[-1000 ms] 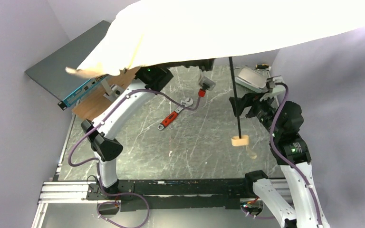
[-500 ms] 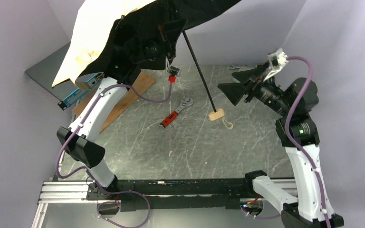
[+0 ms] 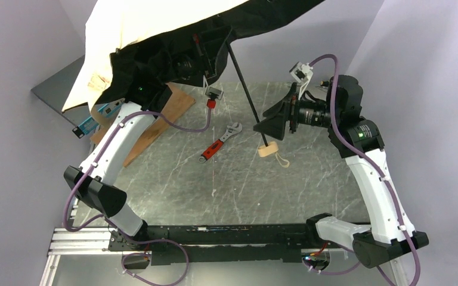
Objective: Open the umbrella
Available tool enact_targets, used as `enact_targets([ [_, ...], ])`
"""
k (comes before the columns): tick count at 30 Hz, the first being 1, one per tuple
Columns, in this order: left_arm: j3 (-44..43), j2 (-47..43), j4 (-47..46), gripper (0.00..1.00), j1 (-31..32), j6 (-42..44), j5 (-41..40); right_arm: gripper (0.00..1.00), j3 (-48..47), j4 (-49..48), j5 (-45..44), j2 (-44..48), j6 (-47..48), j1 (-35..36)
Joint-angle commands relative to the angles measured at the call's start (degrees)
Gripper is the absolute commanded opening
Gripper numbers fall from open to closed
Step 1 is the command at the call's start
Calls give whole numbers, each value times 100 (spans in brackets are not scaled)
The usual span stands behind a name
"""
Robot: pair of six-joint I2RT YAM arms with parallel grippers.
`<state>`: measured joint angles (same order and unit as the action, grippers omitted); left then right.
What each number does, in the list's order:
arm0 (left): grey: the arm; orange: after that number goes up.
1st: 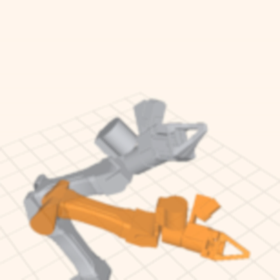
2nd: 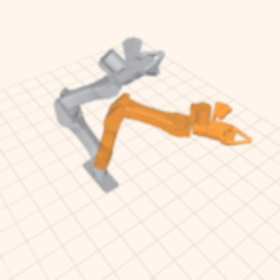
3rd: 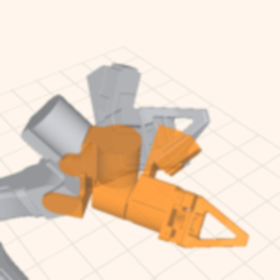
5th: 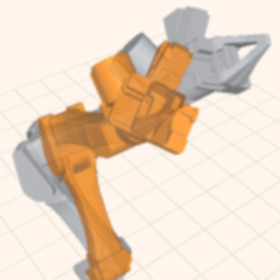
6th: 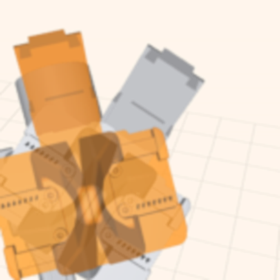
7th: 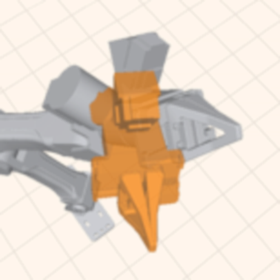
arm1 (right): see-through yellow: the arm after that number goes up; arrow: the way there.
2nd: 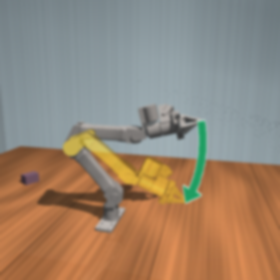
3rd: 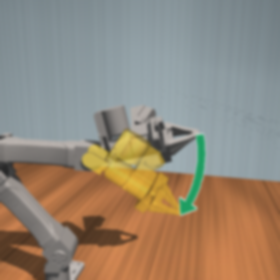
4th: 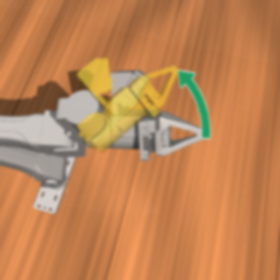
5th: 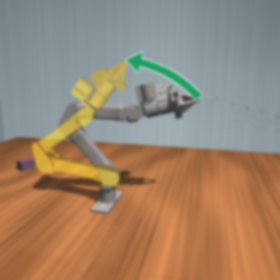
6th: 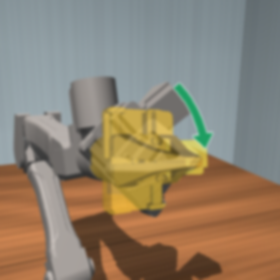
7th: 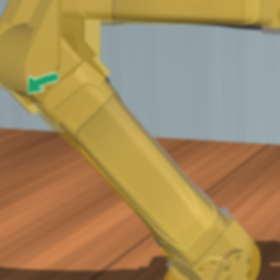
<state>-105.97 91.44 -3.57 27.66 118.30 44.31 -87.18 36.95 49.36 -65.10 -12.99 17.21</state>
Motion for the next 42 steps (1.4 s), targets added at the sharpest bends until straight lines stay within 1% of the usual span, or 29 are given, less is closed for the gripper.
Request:
enact_targets([
  [1,-279,-217,-410,0,-26,1797,102,83,-125,349,478,281,399,208],
  [4,-374,-240,-342,0,-28,1862,82,73,120,370,354,389,432,384],
  [8,-717,-163,-217,0,-24,2003,8,57,488,668,123,467,841,588],
  [12,-1015,-91,-72,0,-16,2264,-112,43,972,674,-211,677,1139,780],
  [16,-957,-258,-75,0,-15,2352,-240,37,1339,562,-289,893,1094,845],
  [18,-847,-367,-74,0,-4,2419,-253,31,1536,375,-268,1029,917,840],
  [19,-744,-424,-116,0,11,2490,-242,30,1610,267,-248,1070,831,843],
  [20,-597,-490,-185,0,49,2567,-212,35,1664,104,-273,1105,638,841],
  [21,-458,-565,-172,0,92,2661,-186,45,1680,-67,-354,1110,411,847],
  [22,-345,-634,-49,0,158,2758,-185,49,1659,-240,-469,1102,226,846],
  [23,-267,-716,125,0,230,2831,-194,50,1598,-365,-660,1076,28,845],
  [25,-186,-803,448,0,381,2933,-282,50,1403,-348,-1378,996,-335,847],
  [26,-177,-807,646,0,434,2992,-334,52,1312,-249,-1777,968,-454,845],
  [29,-310,-729,1007,0,525,3157,-571,53,1017,33,-2119,881,-302,849],
  [31,-319,-671,1013,0,528,3214,-600,60,934,253,-2411,835,-114,864],
  [32,-330,-659,1046,0,523,3253,-609,66,927,326,-2577,831,-40,874],
  [33,-324,-654,1071,0,533,3288,-592,74,911,348,-2721,839,-33,874],
  [34,-307,-658,1096,0,541,3322,-571,77,894,307,-2694,863,-37,877],
  [37,-225,-679,1220,0,589,3456,-532,76,770,109,-2646,919,-28,888],
  [39,-260,-673,1394,0,631,3522,-553,70,629,163,-2731,849,201,910],
  [42,-318,-605,1445,0,661,3571,-584,63,431,524,-2930,710,605,982],
])
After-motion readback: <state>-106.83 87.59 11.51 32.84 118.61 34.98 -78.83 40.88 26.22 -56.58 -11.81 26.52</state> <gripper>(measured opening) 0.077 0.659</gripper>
